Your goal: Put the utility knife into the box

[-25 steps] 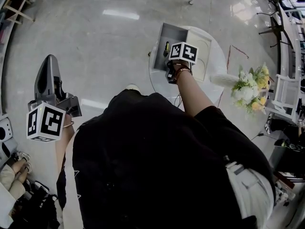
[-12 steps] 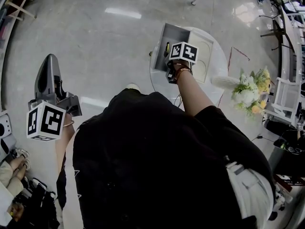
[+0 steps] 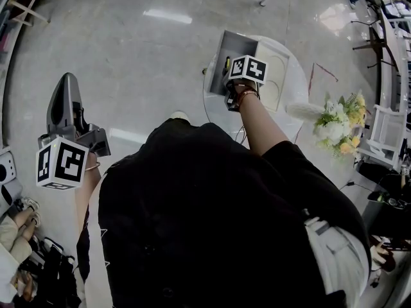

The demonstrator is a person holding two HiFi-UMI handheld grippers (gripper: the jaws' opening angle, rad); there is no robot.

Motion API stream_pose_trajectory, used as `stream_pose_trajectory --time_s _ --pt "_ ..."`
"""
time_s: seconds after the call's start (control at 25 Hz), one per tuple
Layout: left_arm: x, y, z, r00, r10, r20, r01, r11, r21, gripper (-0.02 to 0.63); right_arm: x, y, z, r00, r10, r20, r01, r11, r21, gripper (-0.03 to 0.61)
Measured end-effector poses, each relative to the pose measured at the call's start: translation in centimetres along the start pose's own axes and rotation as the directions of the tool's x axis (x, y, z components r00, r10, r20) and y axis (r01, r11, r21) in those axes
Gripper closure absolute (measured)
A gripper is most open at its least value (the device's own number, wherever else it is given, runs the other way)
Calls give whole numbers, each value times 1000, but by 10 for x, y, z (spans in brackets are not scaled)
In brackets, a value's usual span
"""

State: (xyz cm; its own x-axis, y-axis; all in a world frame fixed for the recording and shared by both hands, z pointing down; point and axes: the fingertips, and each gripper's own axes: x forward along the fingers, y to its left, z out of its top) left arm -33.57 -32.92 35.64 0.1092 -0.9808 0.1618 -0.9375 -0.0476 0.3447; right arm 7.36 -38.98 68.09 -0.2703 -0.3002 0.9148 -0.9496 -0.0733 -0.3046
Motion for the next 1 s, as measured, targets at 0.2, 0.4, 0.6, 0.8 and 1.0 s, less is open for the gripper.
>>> stream_pose_trajectory --time_s 0.2,0.4,0.6,0.8,1.0 --pt "-2 4 0 1000 9 1 -9 1000 -5 603 1 -2 -2 1000 -14 -11 14 1000 -5 548" --pt "-2 3 -1 1000 6 2 -6 1000 -6 603 2 -4 -3 999 -22 -26 22 1000 -3 546" --pt "0 4 -1 1000 5 4 -4 1000 -7 603 3 -5 -5 999 -29 -36 29 1000 -3 546" --pt "-1 4 0 1000 7 7 -7 1000 -8 603 3 -8 -6 998 -38 -46 38 999 -4 546" --pt "-1 5 0 1000 8 13 -8 1000 -10 603 3 -10 -6 998 -45 -45 45 999 -1 546"
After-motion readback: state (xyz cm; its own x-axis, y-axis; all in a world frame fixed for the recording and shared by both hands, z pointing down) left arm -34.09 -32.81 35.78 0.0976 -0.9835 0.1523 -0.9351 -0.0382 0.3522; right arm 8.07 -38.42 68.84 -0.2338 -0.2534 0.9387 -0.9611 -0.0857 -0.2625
